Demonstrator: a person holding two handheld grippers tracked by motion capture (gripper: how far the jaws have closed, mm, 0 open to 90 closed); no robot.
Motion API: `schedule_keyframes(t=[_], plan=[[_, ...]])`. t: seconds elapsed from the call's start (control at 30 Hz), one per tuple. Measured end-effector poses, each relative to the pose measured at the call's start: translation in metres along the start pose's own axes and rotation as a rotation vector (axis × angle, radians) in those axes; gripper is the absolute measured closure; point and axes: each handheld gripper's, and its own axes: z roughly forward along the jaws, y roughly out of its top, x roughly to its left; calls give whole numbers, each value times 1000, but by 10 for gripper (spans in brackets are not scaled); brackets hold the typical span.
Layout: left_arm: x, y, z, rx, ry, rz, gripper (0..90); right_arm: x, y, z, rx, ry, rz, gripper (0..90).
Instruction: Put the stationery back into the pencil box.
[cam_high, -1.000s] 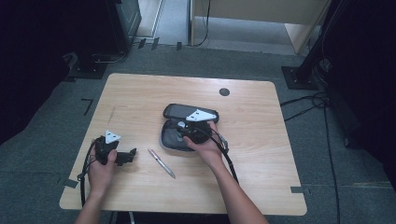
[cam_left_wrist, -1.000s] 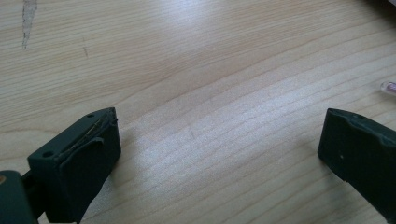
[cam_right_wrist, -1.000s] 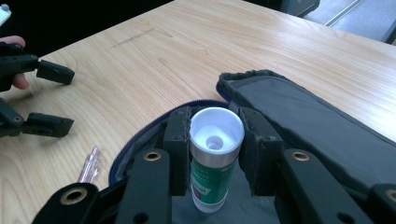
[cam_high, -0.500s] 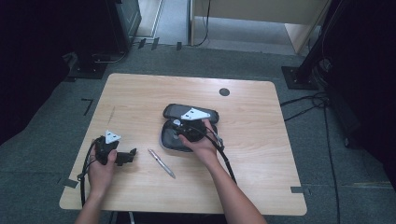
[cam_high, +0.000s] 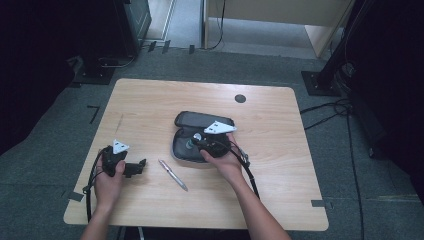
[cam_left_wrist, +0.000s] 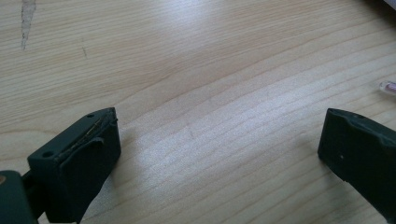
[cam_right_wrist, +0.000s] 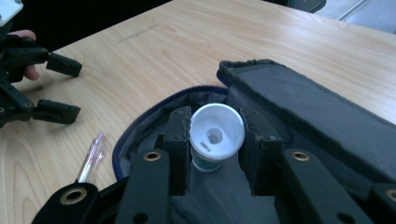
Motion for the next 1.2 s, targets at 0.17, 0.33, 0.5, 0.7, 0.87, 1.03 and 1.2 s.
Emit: schedule_keyframes(t=[0.17, 0.33, 0.5, 0.7, 0.87, 1.03, 1.2], plan=[[0, 0, 0, 0, 0, 1, 0, -4, -9, -8, 8, 10, 16, 662], [0, 0, 0, 0, 0, 0, 0, -8, -18, -13, 25, 20, 36, 662], [0, 0, 0, 0, 0, 0, 0, -8, -27, -10, 85, 4, 34, 662], [0, 0, 0, 0, 0, 0, 0, -9, -31, -4, 139, -18, 24, 662], [0, 0, 0, 1, -1, 2, 0, -9, -32, 3, 199, -62, -1, 662], [-1, 0, 0, 2, -5, 4, 0, -8, -29, 5, 221, -71, -27, 657], [0, 0, 0, 2, -6, 4, 0, -14, -30, 5, 238, -128, -20, 630]])
